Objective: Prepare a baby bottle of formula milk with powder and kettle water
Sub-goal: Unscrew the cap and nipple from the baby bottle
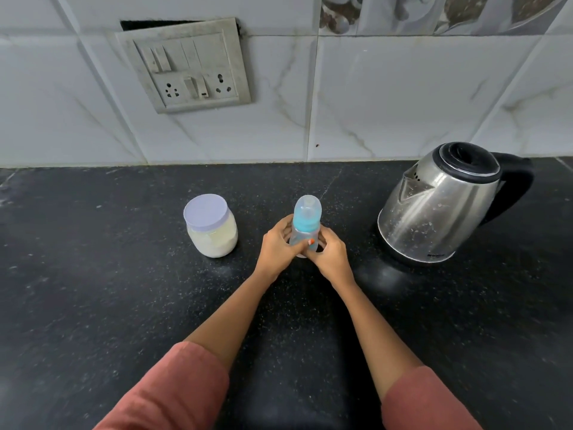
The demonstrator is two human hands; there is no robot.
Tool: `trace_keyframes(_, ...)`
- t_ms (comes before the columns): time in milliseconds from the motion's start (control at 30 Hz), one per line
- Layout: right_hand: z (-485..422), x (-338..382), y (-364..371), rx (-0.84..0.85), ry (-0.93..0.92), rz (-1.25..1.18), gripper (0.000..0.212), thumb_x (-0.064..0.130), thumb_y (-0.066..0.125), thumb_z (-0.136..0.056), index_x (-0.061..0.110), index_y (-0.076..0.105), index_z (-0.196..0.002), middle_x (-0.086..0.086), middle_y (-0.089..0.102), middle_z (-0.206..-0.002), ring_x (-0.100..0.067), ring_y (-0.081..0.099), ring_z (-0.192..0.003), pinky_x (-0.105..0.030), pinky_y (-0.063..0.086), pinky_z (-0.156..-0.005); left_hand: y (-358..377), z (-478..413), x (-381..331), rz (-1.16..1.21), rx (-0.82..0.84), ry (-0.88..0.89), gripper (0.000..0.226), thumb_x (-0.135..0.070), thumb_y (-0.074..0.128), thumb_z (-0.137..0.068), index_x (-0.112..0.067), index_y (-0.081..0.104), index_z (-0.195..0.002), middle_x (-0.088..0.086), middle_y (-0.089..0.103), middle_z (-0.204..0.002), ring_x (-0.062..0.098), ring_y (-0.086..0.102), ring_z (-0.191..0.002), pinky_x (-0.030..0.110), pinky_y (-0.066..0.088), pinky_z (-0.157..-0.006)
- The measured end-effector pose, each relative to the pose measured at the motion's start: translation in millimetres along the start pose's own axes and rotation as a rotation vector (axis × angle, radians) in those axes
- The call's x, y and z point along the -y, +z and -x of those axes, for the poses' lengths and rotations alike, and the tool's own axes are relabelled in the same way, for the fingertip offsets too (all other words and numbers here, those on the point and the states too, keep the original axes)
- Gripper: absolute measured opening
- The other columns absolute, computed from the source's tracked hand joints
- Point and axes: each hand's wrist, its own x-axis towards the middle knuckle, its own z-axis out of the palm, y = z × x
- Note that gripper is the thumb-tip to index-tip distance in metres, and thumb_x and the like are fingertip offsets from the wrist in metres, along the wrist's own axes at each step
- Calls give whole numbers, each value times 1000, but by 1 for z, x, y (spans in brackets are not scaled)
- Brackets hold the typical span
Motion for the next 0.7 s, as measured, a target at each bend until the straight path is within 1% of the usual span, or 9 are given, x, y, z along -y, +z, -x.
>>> trace_keyframes(100,10,7,-7,10,-37,1,54,12,77,-70,9,56,-120,-9,61,-121,-16,58,-110,-36,49,-94,0,13,-8,-5,-27,6,67,-14,79,-69,-12,48,-128,6,60,-123,14,57,-113,40,46,-99)
trace_keyframes(267,39,23,-24,57,-84,-4,51,10,75,-71,8,56,-118,-8,61,-119,-6,55,-103,-18,45,-89,3,50,-30,-45,-71,39,70,-14,78,-69,-12,45,-130,5,57,-128,13,54,-115,32,44,-101)
trace_keyframes(300,47,26,-26,64,-88,-4,51,10,75,-72,8,56,-119,-8,61,-119,-6,54,-104,-17,44,-89,3,59,-34,-53,-77,45,69,-14,78,-70,-12,45,-130,5,56,-128,11,54,-114,30,44,-100)
trace_keyframes(400,72,31,-33,75,-87,-14,51,10,74,-73,8,55,-120,-9,61,-121,-10,55,-108,-25,45,-94,3,86,-41,-61,-88,50,68,-13,78,-69,-13,45,-128,3,56,-127,5,52,-109,22,43,-96)
trace_keyframes(467,88,32,-36,77,-75,-35,52,10,74,-72,8,55,-121,-9,60,-122,-13,56,-111,-29,46,-97,5,101,-43,-58,-88,46,68,-13,79,-69,-13,45,-128,2,57,-126,4,52,-107,19,44,-94)
trace_keyframes(633,125,27,-39,87,-26,-71,53,10,76,-71,11,56,-120,-7,61,-120,-14,58,-111,-30,48,-95,10,138,-42,-42,-82,31,64,-12,80,-67,-14,49,-123,-11,57,-109,-1,55,-98,6,45,-80)
trace_keyframes(700,139,24,-39,107,-13,-73,54,9,76,-70,11,56,-119,-7,61,-119,-14,58,-109,-28,48,-94,11,153,-37,-32,-85,21,62,-11,80,-66,-15,50,-120,-12,57,-106,-1,57,-96,4,45,-78)
